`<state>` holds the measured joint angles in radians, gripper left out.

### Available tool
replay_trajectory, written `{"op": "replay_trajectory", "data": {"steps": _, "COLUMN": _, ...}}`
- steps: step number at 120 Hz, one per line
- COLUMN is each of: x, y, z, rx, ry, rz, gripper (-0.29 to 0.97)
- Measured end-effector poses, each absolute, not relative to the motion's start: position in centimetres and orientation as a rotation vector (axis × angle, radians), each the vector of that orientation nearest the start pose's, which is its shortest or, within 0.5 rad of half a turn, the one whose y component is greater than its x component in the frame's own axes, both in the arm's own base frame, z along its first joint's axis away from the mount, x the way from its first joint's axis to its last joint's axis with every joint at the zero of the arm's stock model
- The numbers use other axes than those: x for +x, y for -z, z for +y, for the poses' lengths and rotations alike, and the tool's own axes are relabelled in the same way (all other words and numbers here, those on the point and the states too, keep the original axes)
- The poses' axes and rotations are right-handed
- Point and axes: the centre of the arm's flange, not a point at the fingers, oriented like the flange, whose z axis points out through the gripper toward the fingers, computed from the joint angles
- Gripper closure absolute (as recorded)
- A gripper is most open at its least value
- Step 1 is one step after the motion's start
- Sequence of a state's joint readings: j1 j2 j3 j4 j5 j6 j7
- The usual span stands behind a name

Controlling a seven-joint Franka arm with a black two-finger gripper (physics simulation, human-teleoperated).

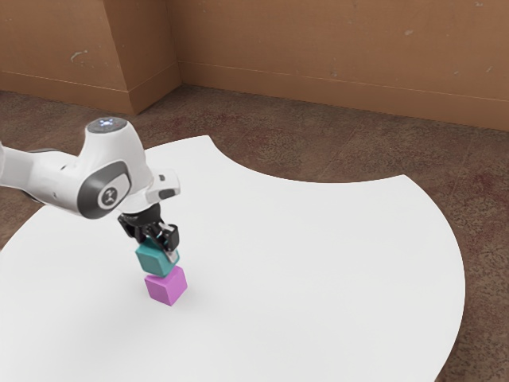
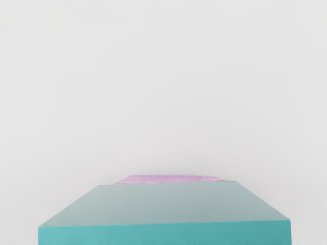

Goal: Pick up the blue block with one arm, and put the blue block on the pink block with one arm

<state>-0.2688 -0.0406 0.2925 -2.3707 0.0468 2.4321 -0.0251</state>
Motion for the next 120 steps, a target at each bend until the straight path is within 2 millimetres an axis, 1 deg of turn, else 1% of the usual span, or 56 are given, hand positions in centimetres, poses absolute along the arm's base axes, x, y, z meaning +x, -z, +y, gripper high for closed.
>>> {"op": "replay_trajectory", "data": {"steps": 38, "x": 50.23, "y": -35.03, "z": 2.12, "rx": -3.116, "ry": 0.159, "rz": -0.066, "gripper": 0.35}}
{"op": "replay_trajectory", "data": {"steps": 84, "x": 49.97, "y": -34.94, "z": 1.79, "rx": -3.117, "ry": 0.149, "rz": -0.054, "gripper": 0.35}}
{"op": "replay_trajectory", "data": {"steps": 120, "x": 49.96, "y": -34.94, "z": 1.86, "rx": -3.118, "ry": 0.147, "rz": 0.003, "gripper": 0.34}}
